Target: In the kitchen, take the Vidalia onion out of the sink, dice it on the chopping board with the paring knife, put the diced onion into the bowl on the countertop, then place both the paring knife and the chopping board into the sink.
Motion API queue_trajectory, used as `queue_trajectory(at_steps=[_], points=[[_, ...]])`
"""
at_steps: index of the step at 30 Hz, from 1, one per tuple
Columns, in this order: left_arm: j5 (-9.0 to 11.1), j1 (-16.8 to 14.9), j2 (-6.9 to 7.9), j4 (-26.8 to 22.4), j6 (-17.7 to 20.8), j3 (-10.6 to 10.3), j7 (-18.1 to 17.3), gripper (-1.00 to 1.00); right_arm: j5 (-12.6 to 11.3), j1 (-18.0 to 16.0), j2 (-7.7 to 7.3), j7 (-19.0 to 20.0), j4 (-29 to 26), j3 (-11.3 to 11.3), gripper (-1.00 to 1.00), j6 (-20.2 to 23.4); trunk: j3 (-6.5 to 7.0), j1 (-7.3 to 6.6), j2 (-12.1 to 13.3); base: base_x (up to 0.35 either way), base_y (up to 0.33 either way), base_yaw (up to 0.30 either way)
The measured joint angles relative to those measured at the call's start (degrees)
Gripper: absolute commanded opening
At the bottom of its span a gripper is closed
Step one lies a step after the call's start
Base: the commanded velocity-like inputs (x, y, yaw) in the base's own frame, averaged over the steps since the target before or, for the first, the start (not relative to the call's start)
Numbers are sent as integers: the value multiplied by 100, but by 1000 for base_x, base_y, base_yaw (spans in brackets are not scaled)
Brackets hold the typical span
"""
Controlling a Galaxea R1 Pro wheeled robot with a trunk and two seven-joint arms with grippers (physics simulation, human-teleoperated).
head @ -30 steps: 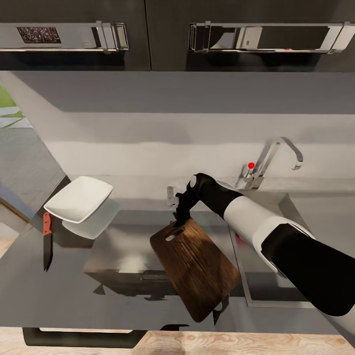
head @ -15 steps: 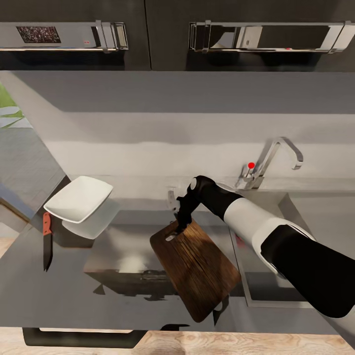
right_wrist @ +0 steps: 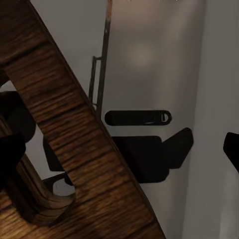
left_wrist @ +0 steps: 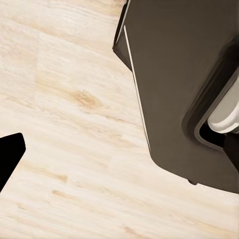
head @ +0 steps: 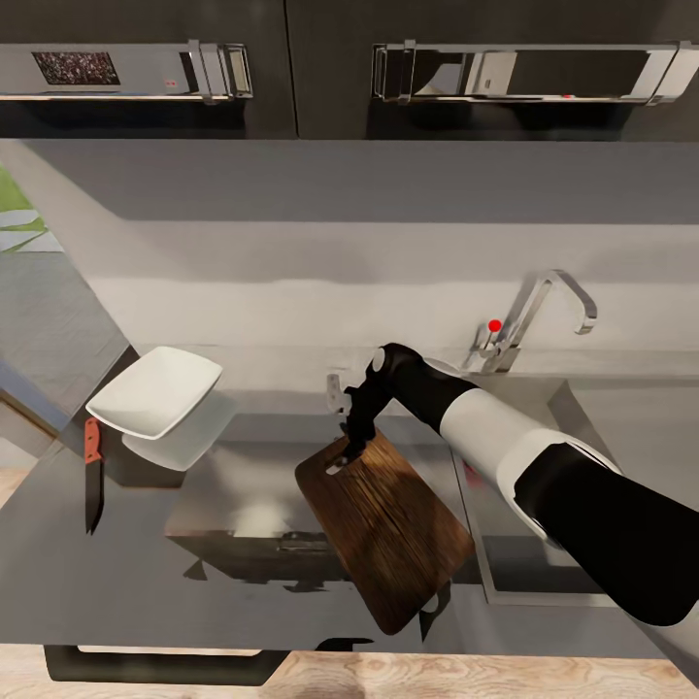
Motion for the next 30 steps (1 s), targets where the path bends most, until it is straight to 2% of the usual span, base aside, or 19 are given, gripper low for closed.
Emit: queue_trajectory(at_steps=[30], points=[[1,0,0,43,0,-1,0,100,-10,-1,0,-100,261,-9,100,-52,0,0,0,0,0,0]])
